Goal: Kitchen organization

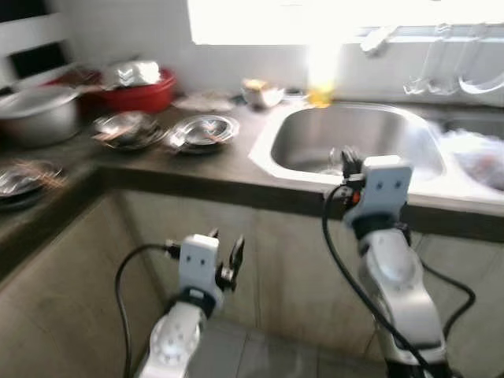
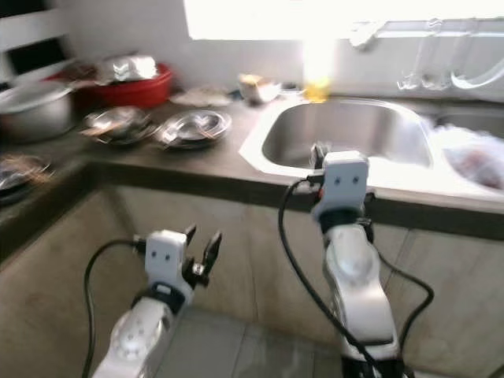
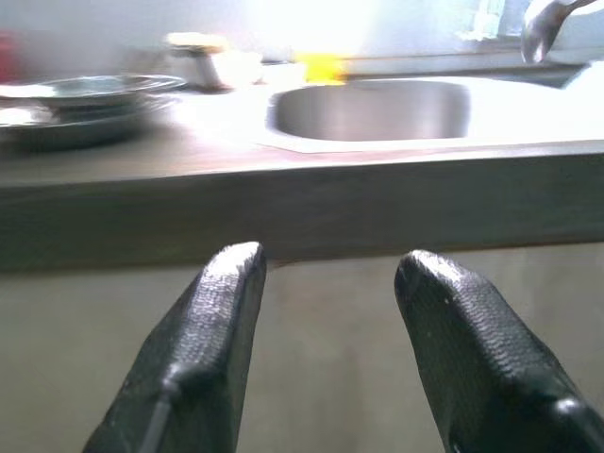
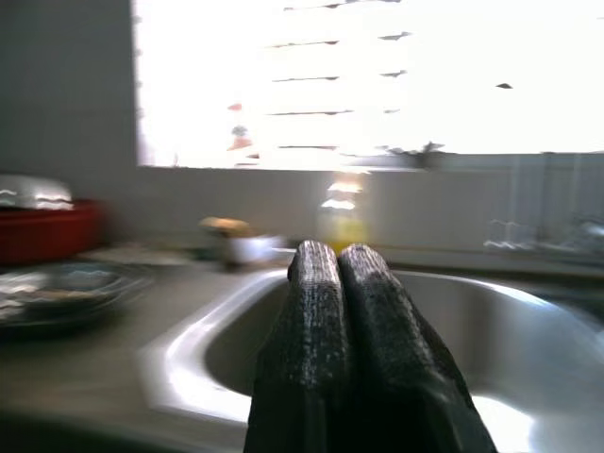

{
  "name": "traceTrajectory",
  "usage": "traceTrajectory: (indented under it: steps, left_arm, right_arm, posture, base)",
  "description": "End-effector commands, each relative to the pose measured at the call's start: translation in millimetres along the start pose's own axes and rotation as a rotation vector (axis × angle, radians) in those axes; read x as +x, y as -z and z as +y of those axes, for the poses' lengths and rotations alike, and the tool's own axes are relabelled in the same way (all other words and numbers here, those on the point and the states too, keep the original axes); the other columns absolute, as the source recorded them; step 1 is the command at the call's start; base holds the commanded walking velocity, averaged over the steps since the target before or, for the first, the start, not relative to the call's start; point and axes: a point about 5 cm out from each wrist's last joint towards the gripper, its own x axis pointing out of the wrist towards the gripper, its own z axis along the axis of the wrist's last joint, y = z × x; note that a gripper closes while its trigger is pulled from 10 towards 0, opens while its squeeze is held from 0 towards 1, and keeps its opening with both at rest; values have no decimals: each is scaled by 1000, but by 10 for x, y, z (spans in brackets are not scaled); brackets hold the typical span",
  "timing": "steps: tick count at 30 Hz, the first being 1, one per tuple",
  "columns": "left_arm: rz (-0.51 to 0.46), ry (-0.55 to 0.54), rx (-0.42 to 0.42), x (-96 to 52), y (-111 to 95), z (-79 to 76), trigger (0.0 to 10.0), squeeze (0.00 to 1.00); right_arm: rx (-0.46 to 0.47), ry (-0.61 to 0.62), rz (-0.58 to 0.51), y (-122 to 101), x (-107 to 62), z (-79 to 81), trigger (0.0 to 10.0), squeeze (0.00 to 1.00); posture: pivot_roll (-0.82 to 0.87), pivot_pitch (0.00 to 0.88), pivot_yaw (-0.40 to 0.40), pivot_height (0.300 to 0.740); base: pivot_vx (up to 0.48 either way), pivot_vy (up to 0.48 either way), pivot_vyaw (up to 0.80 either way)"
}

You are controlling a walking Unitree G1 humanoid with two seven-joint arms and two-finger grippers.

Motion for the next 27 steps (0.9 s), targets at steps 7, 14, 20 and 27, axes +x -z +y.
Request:
traceTrajectory:
  steps: [7,14,20,27]
  left_arm:
    - [-13,12,10,0,-36,-14,10000,0]
    - [-2,-3,0,3,-28,-5,10000,0]
    - [-7,-17,-3,15,-46,-7,10000,0]
    - [-10,-23,-3,10,-52,-14,10000,0]
  right_arm:
    - [2,1,-39,-115,77,-5,10000,0]
    - [3,-30,-32,-118,102,2,10000,0]
    - [-5,-107,-12,-115,202,58,10000,0]
    - [-37,-110,43,-44,481,40,10000,0]
  posture:
    - [61,8,21,740]
    - [63,9,19,740]
    - [61,12,15,740]
    - [64,22,8,740]
  base:
    - [480,0,-571]
    - [352,0,0]
    - [0,0,0]
    - [0,0,0]
